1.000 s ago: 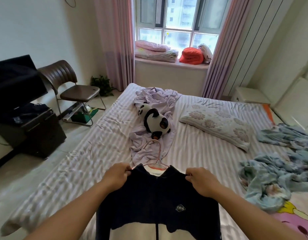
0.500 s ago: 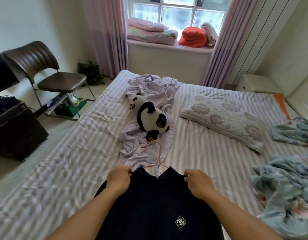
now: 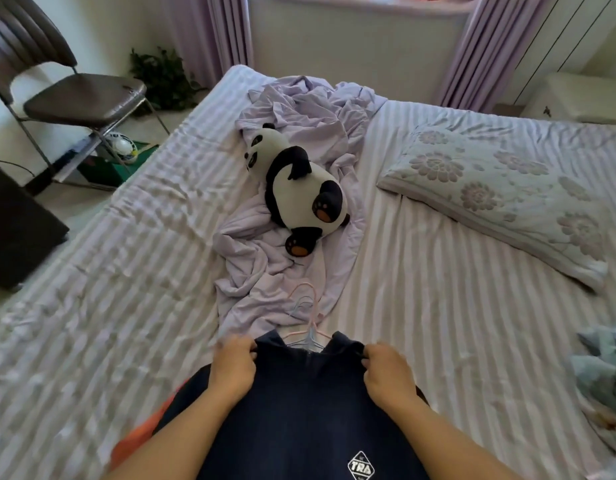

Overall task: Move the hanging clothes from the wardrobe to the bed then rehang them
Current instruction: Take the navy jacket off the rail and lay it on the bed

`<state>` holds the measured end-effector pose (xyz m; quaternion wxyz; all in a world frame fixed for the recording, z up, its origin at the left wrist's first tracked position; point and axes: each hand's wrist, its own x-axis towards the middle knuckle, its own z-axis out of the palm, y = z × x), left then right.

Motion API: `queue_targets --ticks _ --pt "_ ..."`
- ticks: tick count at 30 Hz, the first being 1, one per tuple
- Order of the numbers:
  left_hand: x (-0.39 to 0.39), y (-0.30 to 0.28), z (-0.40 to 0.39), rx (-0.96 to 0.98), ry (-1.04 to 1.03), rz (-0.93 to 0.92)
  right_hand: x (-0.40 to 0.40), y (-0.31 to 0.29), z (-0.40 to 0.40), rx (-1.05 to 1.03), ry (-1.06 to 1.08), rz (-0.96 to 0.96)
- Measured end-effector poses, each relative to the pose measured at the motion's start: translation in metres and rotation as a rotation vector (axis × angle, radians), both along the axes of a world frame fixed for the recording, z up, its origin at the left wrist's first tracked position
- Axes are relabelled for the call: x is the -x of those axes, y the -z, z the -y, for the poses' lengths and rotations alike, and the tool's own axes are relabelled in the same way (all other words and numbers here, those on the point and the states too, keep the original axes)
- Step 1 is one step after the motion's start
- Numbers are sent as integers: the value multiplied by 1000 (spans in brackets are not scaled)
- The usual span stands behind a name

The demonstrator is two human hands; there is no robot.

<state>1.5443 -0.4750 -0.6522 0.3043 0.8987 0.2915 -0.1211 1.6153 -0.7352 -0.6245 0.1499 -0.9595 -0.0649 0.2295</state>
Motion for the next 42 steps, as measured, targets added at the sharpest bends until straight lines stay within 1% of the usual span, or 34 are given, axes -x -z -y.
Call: queue_targets --ticks 3,5,11,17,21,27,31,36,40,42 --pt "-5 28 -1 -13 13 -39 -9 29 -2 8 -11 -24" --pt "-6 41 0 -3 5 -32 -10 43 -3 9 -9 -37" --pt "-7 59 3 21 -87 -5 -8 67 -4 -13 13 -56" --pt "-5 43 11 3 -38 -20 -7 60 -6 -51 15 -51" --pt "0 12 9 -31 13 8 11 36 -4 -77 -55 -68" --pt "15 -57 6 19 97 87 23 -34 -11 -89 -201 -54" --pt "35 -124 2 3 148 138 34 -107 -20 -84 -281 -42" --pt "67 -215 -11 -25 219 87 63 -210 -36 -111 -342 29" --pt "100 -295 -15 -29 394 -92 92 -293 -51 -59 -430 78" --pt "119 -331 -15 -32 415 -125 109 -334 -58 -47 -473 97"
